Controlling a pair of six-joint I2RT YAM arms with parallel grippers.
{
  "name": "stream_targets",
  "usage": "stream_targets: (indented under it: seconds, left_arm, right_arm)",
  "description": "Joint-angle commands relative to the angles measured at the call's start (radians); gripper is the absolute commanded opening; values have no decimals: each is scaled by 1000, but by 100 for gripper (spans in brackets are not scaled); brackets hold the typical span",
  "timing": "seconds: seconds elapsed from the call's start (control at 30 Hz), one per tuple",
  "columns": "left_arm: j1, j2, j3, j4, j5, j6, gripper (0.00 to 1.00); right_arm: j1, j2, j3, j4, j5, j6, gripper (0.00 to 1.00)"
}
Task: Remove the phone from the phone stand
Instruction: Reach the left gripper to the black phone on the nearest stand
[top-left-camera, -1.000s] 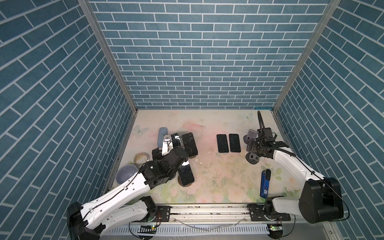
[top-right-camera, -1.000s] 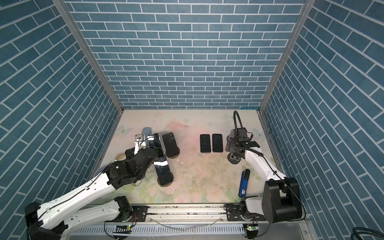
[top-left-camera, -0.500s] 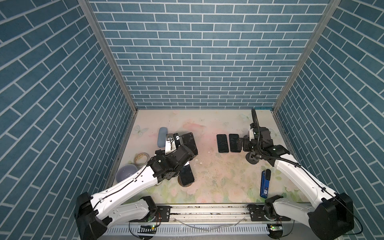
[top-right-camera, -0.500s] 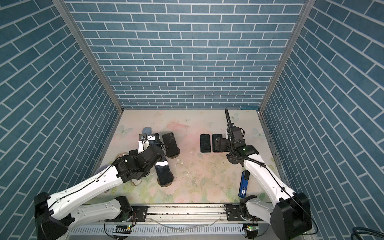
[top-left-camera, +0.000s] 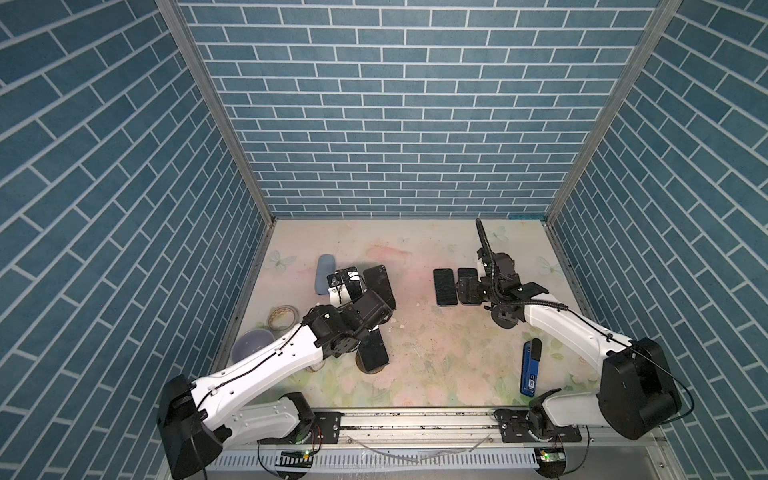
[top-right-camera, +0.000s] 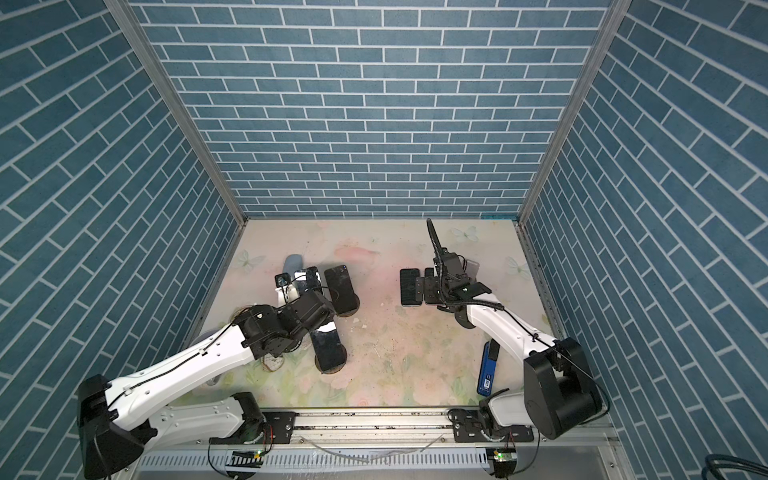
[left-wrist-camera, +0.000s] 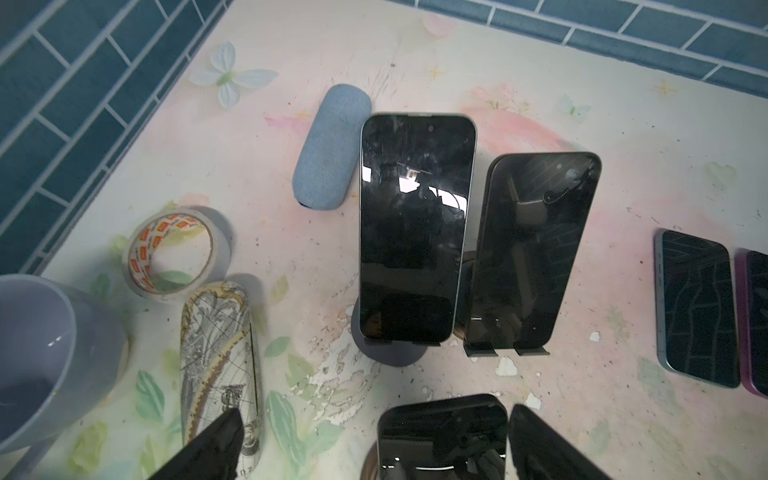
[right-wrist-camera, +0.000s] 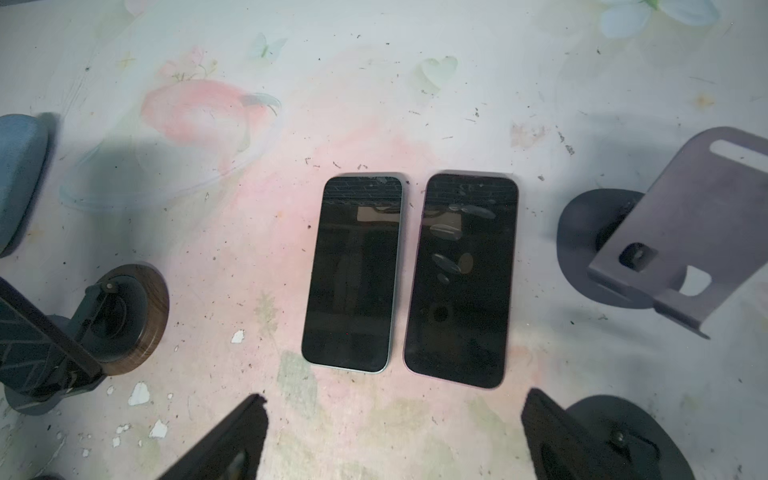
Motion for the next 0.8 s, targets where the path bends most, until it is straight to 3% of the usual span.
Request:
stream_targets:
  seconds: [0.0, 0.37, 0.77]
  left_arm:
    - [-5, 24, 31, -51, 57, -77, 100]
    - [-30, 98, 42, -27, 113, -188, 100]
    - [-50, 194, 53, -9, 100, -244, 100]
  right_arm:
    - [6, 25, 31, 58, -11, -8, 96]
    - [7, 103, 14, 99, -14, -55, 95]
    - [6, 158, 18, 115, -50, -62, 95]
